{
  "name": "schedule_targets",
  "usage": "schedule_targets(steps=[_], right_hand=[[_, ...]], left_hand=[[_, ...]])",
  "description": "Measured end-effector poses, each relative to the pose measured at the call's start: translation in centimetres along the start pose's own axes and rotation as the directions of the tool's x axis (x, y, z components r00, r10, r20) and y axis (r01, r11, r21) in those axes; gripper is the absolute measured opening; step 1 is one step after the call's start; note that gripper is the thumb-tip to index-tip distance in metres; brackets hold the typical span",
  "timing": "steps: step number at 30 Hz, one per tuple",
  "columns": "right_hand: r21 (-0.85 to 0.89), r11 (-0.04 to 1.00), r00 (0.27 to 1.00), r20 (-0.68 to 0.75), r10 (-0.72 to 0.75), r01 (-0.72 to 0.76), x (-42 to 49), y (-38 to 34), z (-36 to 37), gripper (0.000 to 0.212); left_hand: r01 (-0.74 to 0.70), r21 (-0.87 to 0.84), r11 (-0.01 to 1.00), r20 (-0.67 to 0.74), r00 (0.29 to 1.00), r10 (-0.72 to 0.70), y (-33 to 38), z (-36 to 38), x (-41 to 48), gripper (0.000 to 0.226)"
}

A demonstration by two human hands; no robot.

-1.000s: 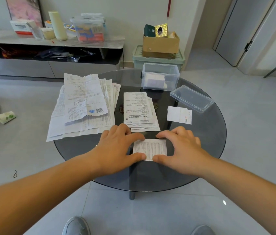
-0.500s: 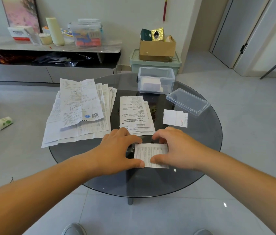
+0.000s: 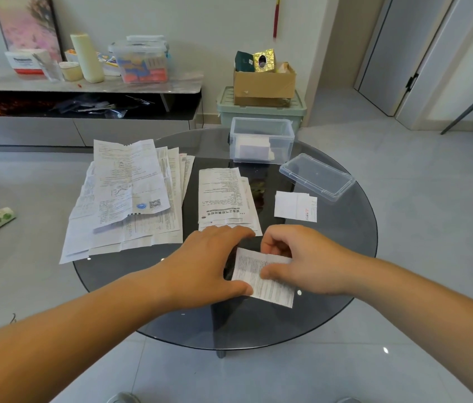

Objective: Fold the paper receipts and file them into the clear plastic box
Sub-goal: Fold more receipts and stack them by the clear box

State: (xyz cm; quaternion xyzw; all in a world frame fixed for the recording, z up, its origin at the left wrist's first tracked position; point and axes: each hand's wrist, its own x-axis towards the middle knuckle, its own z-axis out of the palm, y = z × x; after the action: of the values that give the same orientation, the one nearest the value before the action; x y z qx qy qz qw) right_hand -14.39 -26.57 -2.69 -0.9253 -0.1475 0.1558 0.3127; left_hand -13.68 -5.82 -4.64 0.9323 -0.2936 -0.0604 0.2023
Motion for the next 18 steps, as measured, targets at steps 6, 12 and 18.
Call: schedule_targets(steps=[6,12,18], right_hand=[[0.152,0.988,0.953,-0.3,0.047,-0.001,1.1,1.7,-3.2,0.02],[0.076,0.995,0.889,-0.447,0.093,-0.066,3.7,5.3,-5.3,0.01],[-0.091,0.99,0.863,-0.503,0.05,-0.111,5.9,7.6,-5.3,0.007]], left_hand=[[-0.006,-0.115,0.993,-0.121,0.993,-0.008,1.5,-1.2,3.5,0.07],[0.001,0.1,0.995,-0.212,0.977,0.02,1.5,-1.2,8.6,0.073],[0.011,0.227,0.974,-0.158,0.987,0.025,1.1,0.2,10.8,0.075]])
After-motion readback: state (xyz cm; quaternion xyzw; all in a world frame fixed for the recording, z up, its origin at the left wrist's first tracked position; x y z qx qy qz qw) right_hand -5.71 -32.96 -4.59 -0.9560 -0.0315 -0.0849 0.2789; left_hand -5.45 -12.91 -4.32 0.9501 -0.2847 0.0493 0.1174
